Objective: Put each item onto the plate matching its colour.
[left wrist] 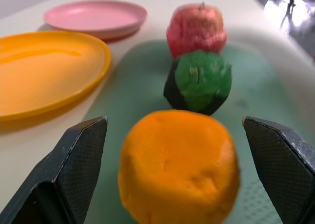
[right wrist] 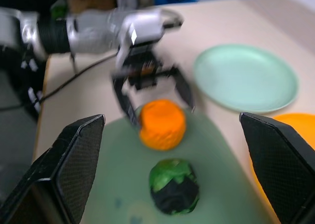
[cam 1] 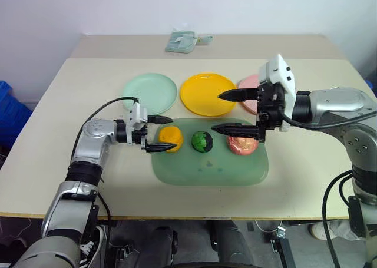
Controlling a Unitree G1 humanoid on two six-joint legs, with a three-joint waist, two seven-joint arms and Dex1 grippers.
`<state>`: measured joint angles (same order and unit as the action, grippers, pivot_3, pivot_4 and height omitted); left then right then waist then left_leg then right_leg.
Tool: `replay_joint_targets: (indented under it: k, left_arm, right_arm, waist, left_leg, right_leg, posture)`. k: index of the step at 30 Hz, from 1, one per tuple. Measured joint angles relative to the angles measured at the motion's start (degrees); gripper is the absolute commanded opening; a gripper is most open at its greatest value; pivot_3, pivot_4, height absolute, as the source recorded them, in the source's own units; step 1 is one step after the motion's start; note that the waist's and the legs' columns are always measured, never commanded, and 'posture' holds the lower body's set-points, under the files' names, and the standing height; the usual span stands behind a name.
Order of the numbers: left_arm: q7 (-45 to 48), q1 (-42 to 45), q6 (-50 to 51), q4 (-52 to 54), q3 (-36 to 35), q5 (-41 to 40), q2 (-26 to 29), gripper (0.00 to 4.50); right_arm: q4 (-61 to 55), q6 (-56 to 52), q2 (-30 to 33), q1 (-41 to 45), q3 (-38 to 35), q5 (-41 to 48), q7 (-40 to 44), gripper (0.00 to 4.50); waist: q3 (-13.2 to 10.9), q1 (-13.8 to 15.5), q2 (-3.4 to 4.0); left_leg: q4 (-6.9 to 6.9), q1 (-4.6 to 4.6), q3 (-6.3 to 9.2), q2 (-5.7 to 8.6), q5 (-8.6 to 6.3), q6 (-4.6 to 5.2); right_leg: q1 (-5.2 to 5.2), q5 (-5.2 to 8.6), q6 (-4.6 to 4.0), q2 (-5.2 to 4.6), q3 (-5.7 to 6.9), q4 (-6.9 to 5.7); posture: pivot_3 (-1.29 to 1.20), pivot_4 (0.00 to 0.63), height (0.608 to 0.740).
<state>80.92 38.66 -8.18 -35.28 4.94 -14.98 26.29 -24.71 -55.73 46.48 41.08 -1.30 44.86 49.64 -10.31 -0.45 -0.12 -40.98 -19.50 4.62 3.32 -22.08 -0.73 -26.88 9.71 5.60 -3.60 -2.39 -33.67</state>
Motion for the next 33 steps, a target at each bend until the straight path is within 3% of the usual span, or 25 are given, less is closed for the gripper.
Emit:
replay_joint_targets:
  k: [6, 9, 16, 22, 27, 32, 33]
  left_arm:
    - [-1.5, 1.2, -7.1, -6.1, 1.2, 3.4, -2.8, 4.50]
    - [-1.8, 2.2, -9.1, -9.0, 1.0, 3.7, -4.0, 3.66]
    - [-5.3, 6.1, -9.7, -13.1, -0.2, 3.7, -4.6, 3.66]
    - [-21.3, 19.4, -3.6, -22.7, -5.1, 4.3, -7.1, 3.66]
    - [-35.2, 29.1, -3.1, -31.5, -6.1, 7.0, -15.8, 3.66]
    - [-42.5, 32.3, -3.6, -37.7, -5.9, 9.8, -22.9, 3.66]
    - [-45.0, 32.6, -3.4, -39.1, -6.2, 10.4, -23.2, 3.99]
  right_arm:
    - [0.4, 0.4, -0.3, -0.1, -1.3, 0.3, -1.0, 4.48]
    - [0.8, 1.1, -0.3, -0.1, -1.3, 0.2, -1.1, 4.50]
    - [1.7, 2.0, -0.6, -0.1, -1.3, -1.3, -1.9, 4.50]
    - [9.5, 9.0, -4.1, 2.6, -1.1, -9.9, -9.2, 4.50]
    - [20.1, 14.5, -6.3, 3.7, -1.8, -17.3, -14.9, 4.50]
    - [21.7, 15.5, -7.5, 3.7, -1.8, -18.8, -15.7, 4.50]
    - [21.5, 15.4, -7.5, 3.6, -2.2, -18.8, -15.9, 4.50]
  waist:
    - [0.0, -0.1, 0.00]
    - [0.0, 0.0, 0.00]
    - [0.0, 0.0, 0.00]
    - [0.0, 0.3, -0.02]
    - [0.0, 1.2, -0.03]
    - [0.0, 0.7, -0.03]
    - [0.0, 0.3, -0.03]
  left_leg:
    - [0.00, 0.00, 0.00, 0.00, -0.05, 0.09]
    - [-0.02, 0.01, 0.00, 0.00, -0.10, 0.19]
    - [-0.02, 0.00, 0.01, 0.00, -0.12, 0.22]
    - [-0.11, 0.02, 0.00, 0.07, -0.12, 0.24]
    - [-0.02, -0.04, -0.04, 0.16, -0.02, 0.05]
    - [-0.03, -0.50, -0.16, 0.20, -0.06, 0.13]
    - [-0.05, -0.71, -0.15, 0.19, -0.04, 0.08]
  right_leg:
    - [0.00, 0.00, 0.00, 0.00, 0.00, -0.02]
    - [0.00, 0.00, 0.00, 0.00, 0.00, -0.04]
    - [-0.01, 0.00, 0.01, 0.01, 0.00, -0.07]
    - [0.00, -0.01, 0.01, -0.02, 0.00, -0.27]
    - [-0.01, -0.01, 0.01, -0.02, -0.01, -0.23]
    - [-0.50, -0.01, 0.01, -0.06, -0.13, -0.16]
    - [-0.75, -0.01, 0.01, -0.06, -0.13, -0.27]
  posture:
    - [0.00, 0.150, 0.740]
    - [0.00, 0.150, 0.740]
    - [0.00, 0.150, 0.740]
    - [0.00, 0.150, 0.740]
    - [0.00, 0.150, 0.740]
    - [0.00, 0.150, 0.740]
    - [0.00, 0.150, 0.740]
